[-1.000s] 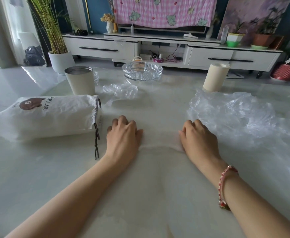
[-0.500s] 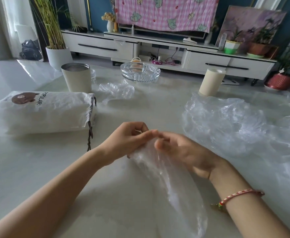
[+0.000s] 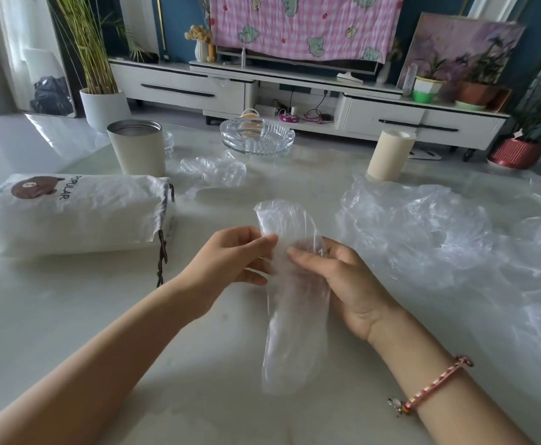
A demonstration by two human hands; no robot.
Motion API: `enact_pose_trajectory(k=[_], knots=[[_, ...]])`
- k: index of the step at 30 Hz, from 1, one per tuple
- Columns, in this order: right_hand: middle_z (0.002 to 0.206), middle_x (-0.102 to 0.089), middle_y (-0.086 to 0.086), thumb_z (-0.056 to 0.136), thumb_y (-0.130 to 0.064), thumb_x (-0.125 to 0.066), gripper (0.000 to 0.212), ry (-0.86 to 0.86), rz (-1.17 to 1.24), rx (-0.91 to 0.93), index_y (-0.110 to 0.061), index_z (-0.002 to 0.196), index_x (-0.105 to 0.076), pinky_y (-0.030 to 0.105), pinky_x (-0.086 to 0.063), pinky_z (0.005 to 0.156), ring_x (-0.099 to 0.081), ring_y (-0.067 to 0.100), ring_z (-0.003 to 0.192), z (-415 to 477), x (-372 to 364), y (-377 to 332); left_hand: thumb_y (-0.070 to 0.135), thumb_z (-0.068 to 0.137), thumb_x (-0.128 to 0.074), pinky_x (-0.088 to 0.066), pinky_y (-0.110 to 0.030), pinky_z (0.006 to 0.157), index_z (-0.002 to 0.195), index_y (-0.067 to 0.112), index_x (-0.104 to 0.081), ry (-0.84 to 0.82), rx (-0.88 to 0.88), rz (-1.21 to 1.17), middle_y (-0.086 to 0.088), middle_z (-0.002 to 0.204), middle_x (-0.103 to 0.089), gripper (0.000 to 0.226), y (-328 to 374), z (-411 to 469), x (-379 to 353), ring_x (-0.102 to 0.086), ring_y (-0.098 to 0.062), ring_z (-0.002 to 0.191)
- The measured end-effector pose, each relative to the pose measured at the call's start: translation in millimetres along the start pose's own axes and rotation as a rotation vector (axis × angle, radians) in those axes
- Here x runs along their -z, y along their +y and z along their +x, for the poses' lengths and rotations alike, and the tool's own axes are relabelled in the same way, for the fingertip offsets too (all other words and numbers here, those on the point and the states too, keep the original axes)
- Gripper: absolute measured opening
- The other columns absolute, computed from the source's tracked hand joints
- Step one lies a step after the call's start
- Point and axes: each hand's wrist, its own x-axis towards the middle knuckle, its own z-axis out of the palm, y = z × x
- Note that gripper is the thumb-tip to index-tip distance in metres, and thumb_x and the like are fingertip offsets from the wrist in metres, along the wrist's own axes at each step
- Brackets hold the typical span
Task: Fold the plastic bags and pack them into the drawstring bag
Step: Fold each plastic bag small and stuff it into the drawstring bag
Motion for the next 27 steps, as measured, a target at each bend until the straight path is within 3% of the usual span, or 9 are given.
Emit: enact_pose_trajectory(k=[4, 9, 11, 13, 15, 18, 21, 25, 27], knots=[[0.097, -0.07, 0.016, 0.085, -0.003, -0.06, 0.015, -0.064, 0.136, -0.016, -0.006, 0.097, -0.068, 0.035, -0.055, 0.083, -0.068, 0.026, 0.087, 0, 0, -3, 0.017, 0.09, -0.057, -0.05, -0.021, 0.054, 0.085, 0.001, -0.057, -0.05, -0.017, 0.035, -0.005, 0.066, -0.061, 0.016, 1, 0, 1, -0.06, -0.012, 0.055], [0.066, -0.062, 0.002, 0.083, 0.013, -0.051, 0.037, 0.032, 0.1, 0.04, -0.016, 0.063, -0.062, 0.019, -0.05, 0.06, -0.058, 0.014, 0.062, 2, 2, -2, 0.001, 0.092, -0.049, -0.051, -0.021, 0.057, 0.085, 0.005, -0.061, -0.008, 0.017, -0.075, -0.009, 0.075, -0.061, 0.015, 1, 2, 0, -0.06, -0.013, 0.06], [0.064, -0.062, -0.004, 0.082, 0.016, -0.046, 0.049, 0.055, -0.069, 0.156, -0.019, 0.051, -0.062, 0.015, -0.047, 0.063, -0.056, 0.009, 0.065, 2, 0, 0, 0.022, 0.09, -0.053, -0.052, -0.025, 0.059, 0.086, 0.008, -0.061, -0.036, 0.125, -0.231, -0.01, 0.078, -0.06, 0.016, 2, 3, 0, -0.059, -0.018, 0.064], [0.069, -0.063, -0.008, 0.08, 0.02, -0.043, 0.055, 0.09, -0.191, 0.275, -0.021, 0.048, -0.061, 0.013, -0.045, 0.07, -0.057, 0.005, 0.071, 0, -4, 0, 0.046, 0.078, -0.055, -0.045, -0.027, 0.061, 0.094, 0.01, -0.06, -0.147, 0.258, -0.232, -0.009, 0.079, -0.056, 0.04, 2, 2, -3, -0.053, -0.018, 0.064], [0.079, -0.062, -0.005, 0.077, 0.022, -0.043, 0.056, 0.131, -0.27, 0.374, -0.023, 0.048, -0.06, 0.012, -0.043, 0.074, -0.058, 0.002, 0.076, 0, -7, 1, 0.044, 0.079, -0.057, -0.041, -0.026, 0.061, 0.103, 0.011, -0.058, -0.241, 0.319, -0.203, -0.007, 0.079, -0.055, 0.041, 3, -1, -6, -0.051, -0.016, 0.061], [0.079, -0.062, -0.009, 0.077, 0.022, -0.042, 0.051, 0.152, -0.289, 0.391, -0.019, 0.053, -0.061, 0.007, -0.04, 0.069, -0.058, -0.004, 0.074, 0, -8, 2, 0.018, 0.072, -0.063, -0.04, -0.03, 0.066, 0.093, 0.006, -0.061, -0.184, 0.302, -0.154, -0.014, 0.081, -0.055, 0.024, 1, -2, -5, -0.051, -0.023, 0.068], [0.078, -0.066, -0.001, 0.077, 0.018, -0.046, 0.044, 0.163, -0.292, 0.371, -0.02, 0.068, -0.066, 0.017, -0.043, 0.067, -0.055, 0.007, 0.067, 1, -1, 1, 0.005, 0.087, -0.05, -0.04, -0.024, 0.051, 0.088, 0.005, -0.05, -0.047, 0.258, -0.114, -0.014, 0.079, -0.041, 0.001, -1, 1, 1, -0.045, -0.019, 0.059], [0.127, -0.044, 0.004, 0.064, 0.01, -0.062, 0.065, 0.209, -1.048, 0.792, -0.021, 0.121, -0.052, 0.023, -0.027, 0.102, -0.042, 0.016, 0.114, 1, 3, 7, 0.003, 0.092, -0.046, -0.048, -0.023, 0.05, 0.085, 0.0, -0.056, 0.046, 0.233, -0.198, -0.016, 0.079, -0.049, 0.012, 2, 2, 7, -0.057, -0.019, 0.054], [0.132, -0.037, 0.002, 0.063, 0.005, -0.065, 0.071, 0.112, -1.237, 0.901, -0.023, 0.125, -0.047, 0.022, -0.02, 0.105, -0.035, 0.02, 0.122, -1, -7, 13, 0.003, 0.093, -0.047, -0.05, -0.026, 0.056, 0.094, -0.002, -0.06, 0.074, 0.211, -0.217, -0.016, 0.08, -0.053, 0.014, 4, 2, 6, -0.058, -0.022, 0.062]])
